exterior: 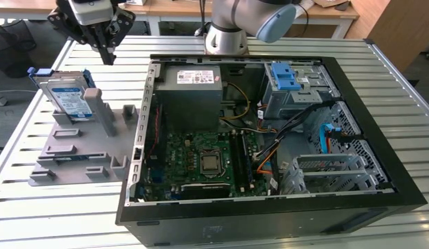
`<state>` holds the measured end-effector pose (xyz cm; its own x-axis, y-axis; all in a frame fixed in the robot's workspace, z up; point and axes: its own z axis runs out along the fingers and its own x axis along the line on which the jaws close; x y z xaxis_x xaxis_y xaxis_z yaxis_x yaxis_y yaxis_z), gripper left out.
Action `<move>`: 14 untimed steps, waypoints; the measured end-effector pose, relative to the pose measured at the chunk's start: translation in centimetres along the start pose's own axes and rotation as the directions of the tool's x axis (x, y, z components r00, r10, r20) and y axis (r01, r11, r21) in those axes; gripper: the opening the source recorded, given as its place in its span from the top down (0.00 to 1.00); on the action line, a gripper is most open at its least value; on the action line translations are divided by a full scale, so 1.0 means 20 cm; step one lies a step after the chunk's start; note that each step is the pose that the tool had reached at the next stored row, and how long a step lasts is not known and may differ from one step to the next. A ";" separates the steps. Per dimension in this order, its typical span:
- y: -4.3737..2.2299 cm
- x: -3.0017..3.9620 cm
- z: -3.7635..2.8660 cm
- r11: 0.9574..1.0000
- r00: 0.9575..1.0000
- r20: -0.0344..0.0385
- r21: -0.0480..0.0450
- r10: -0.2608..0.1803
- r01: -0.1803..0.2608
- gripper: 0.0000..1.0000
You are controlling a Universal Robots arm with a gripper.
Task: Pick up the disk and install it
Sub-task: 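Reach for the disk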
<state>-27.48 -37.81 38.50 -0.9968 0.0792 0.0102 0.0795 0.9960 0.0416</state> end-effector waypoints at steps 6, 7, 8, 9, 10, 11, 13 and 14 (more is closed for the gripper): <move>0.023 0.068 0.004 1.000 1.000 0.000 0.000 0.000 0.000 0.89; 0.025 0.081 0.004 1.000 1.000 0.000 0.000 0.000 0.000 0.89; 0.026 0.093 0.004 1.000 1.000 0.000 0.000 0.000 0.000 0.89; 0.028 0.105 0.005 1.000 1.000 0.000 0.000 0.000 0.000 0.89; 0.029 0.116 0.005 1.000 1.000 0.000 0.000 0.000 0.000 0.89; 0.031 0.127 0.006 1.000 1.000 0.000 0.000 0.000 0.000 0.89; 0.033 0.150 0.007 1.000 1.000 0.000 0.000 0.000 0.000 0.89; 0.034 0.161 0.007 1.000 1.000 0.000 0.000 0.000 0.000 0.89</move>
<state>-30.63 -36.87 38.42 -0.9968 0.0792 0.0102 0.0795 0.9960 0.0416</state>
